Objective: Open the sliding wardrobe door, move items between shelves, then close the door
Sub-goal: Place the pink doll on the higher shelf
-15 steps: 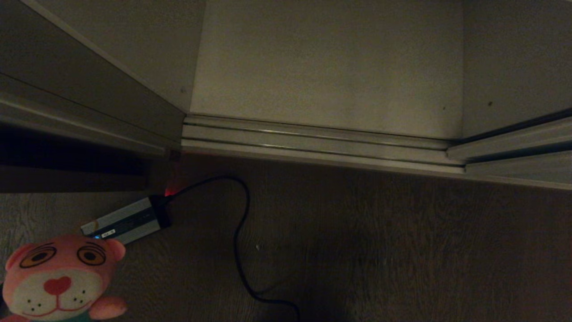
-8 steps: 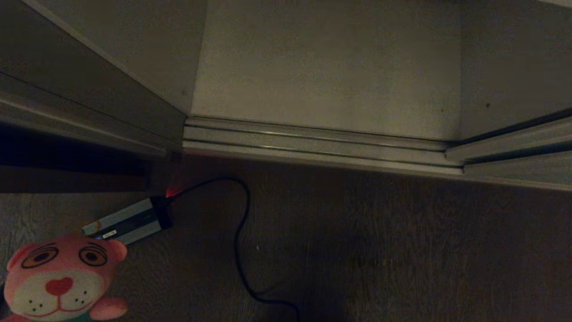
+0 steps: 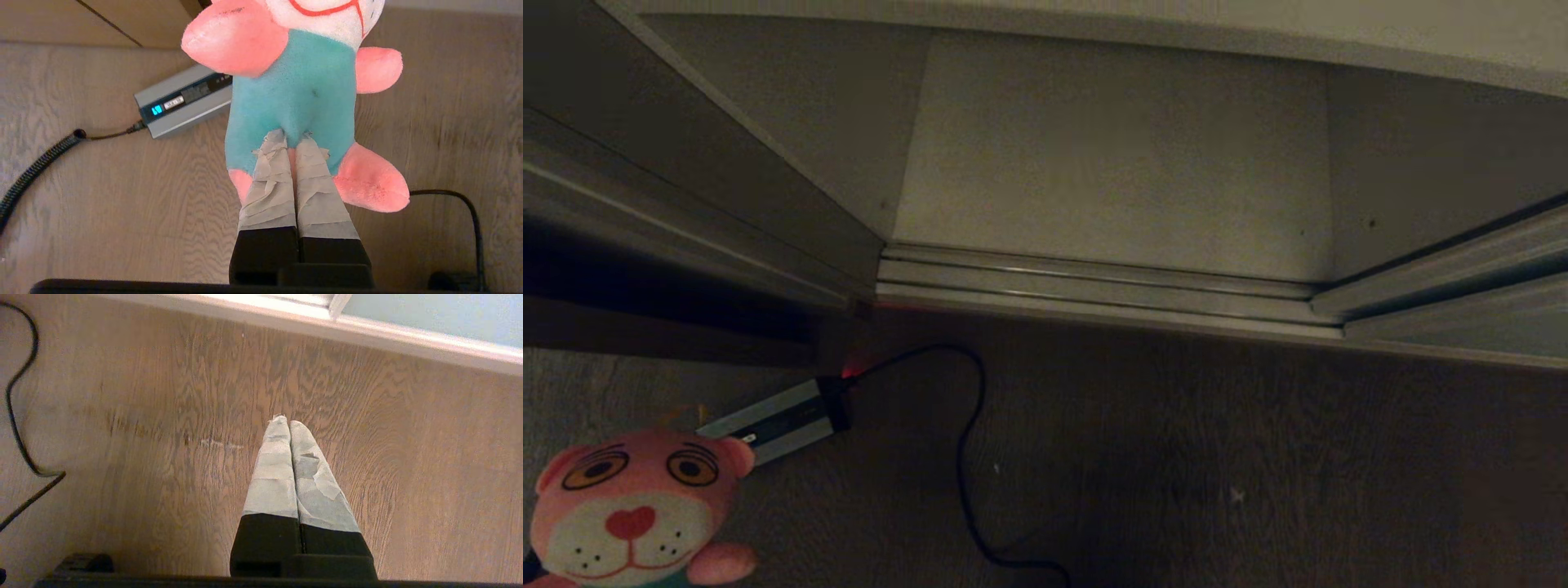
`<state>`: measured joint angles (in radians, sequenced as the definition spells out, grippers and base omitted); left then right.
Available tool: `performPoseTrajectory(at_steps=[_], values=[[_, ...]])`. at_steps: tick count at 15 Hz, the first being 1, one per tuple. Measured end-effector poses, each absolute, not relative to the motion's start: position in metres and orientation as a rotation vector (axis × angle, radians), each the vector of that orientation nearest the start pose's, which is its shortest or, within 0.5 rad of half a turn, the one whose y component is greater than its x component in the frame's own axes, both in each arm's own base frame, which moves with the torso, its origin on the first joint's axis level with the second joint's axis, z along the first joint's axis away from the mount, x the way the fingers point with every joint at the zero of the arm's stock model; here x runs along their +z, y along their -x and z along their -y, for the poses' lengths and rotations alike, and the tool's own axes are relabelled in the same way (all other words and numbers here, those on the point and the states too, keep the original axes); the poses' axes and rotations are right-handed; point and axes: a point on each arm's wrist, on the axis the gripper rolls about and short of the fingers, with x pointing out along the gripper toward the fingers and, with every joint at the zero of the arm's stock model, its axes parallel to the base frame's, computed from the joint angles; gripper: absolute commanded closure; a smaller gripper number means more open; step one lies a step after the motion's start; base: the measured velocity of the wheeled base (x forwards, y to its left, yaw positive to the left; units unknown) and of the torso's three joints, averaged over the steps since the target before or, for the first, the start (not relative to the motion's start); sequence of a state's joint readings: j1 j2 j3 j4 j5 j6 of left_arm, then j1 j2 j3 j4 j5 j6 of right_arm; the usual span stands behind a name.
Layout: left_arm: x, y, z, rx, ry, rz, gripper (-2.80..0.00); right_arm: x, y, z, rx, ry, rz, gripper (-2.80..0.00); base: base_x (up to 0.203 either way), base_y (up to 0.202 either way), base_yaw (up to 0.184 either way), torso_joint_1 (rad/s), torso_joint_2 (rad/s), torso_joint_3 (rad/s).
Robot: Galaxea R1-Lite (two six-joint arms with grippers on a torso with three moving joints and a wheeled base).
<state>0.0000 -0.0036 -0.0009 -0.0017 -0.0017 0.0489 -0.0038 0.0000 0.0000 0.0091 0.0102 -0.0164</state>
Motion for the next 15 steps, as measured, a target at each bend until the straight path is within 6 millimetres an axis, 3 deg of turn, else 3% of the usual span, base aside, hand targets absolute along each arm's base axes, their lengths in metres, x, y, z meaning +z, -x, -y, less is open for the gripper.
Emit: performPoseTrajectory(at_steps=[15], values=[[0.0759, 0.0231, 0.0, -0.001, -0.047, 0.007, 0.0, 0.0745, 0.0228, -0.0003, 0.007, 0.016, -0.009, 0.0, 0.0, 0.0, 0.0, 0.001, 0.0, 0.2]])
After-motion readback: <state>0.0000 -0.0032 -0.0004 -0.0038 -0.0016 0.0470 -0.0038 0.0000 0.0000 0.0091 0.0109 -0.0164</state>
